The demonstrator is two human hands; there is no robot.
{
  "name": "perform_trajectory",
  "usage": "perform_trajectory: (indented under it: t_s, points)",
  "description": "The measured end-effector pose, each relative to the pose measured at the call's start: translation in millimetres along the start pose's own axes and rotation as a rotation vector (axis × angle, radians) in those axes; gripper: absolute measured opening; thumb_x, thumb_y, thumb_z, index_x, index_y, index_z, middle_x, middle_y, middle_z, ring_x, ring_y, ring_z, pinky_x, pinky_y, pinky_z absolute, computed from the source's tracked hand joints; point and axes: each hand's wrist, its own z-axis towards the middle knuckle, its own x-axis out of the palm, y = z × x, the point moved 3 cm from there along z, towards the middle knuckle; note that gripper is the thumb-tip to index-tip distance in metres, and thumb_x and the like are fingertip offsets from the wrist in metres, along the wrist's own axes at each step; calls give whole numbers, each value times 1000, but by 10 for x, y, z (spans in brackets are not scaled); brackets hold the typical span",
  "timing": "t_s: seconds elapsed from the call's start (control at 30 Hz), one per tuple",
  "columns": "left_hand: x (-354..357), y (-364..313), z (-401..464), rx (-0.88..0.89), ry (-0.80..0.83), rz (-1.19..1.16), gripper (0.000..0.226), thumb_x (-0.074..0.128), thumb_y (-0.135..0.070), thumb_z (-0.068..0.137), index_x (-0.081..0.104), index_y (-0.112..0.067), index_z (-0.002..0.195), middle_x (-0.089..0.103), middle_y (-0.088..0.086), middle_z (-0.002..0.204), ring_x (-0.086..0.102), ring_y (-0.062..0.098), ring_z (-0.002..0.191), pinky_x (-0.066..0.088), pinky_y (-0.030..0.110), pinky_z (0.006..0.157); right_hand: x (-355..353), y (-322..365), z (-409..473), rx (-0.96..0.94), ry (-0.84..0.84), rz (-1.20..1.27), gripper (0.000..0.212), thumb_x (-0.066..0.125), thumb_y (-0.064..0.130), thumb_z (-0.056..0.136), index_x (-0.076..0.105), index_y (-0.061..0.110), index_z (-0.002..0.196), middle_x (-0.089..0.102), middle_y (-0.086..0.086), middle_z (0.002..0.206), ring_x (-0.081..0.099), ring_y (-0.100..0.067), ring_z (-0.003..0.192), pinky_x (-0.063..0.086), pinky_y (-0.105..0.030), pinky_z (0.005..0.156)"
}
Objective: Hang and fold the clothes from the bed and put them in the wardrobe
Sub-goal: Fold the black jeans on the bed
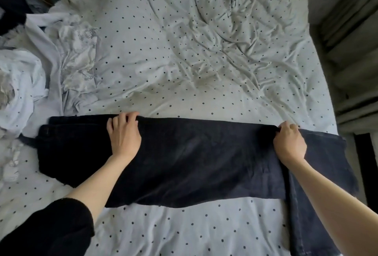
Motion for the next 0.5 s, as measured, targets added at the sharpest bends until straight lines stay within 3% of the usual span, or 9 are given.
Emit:
perform_trajectory:
  t_s: [0.13, 0.23, 0.33, 0.4, 0.5]
  points:
    - [123, -265, -169, 39, 77, -143, 44, 36, -19, 99, 37, -15, 143, 29, 8, 151, 15, 27, 143, -8, 53, 113, 54, -37, -165, 30, 2, -69, 37, 45, -4, 86, 45, 1, 123, 44, -22, 126, 42, -38, 114, 38, -46, 82]
    - [215, -548, -324, 141, 171, -159, 58, 23, -35, 99, 7, -15, 151, 1, 8, 159, -6, 24, 146, -7, 53, 115, 57, -195, -356, 106, 1, -55, 41, 48, 0, 85, 42, 3, 126, 43, -20, 128, 39, -37, 118, 37, -48, 87]
    - [296, -846, -485, 281, 197, -77, 60, 11, -46, 97, -13, -19, 146, -17, 10, 156, -17, 27, 144, -9, 57, 114, 55, -442, -573, 211, 23, -59, 37, 46, 0, 86, 41, 3, 123, 44, -19, 128, 39, -36, 119, 38, -48, 87]
    - [332, -1034, -594, 411, 171, -9, 56, 9, -47, 98, -9, -24, 146, -17, 9, 155, -16, 30, 144, -9, 62, 110, 53, -573, -662, 224, 35, -46, 34, 45, 0, 87, 42, 3, 121, 44, -19, 126, 41, -36, 118, 40, -46, 86]
    - [416, -1411, -848, 608, 181, 74, 58, 18, -48, 95, 11, -27, 148, 6, 13, 158, 5, 33, 145, -4, 68, 106, -14, -874, -761, 282, 33, 8, 29, 46, 0, 86, 46, 0, 115, 49, -21, 121, 49, -38, 111, 42, -43, 81]
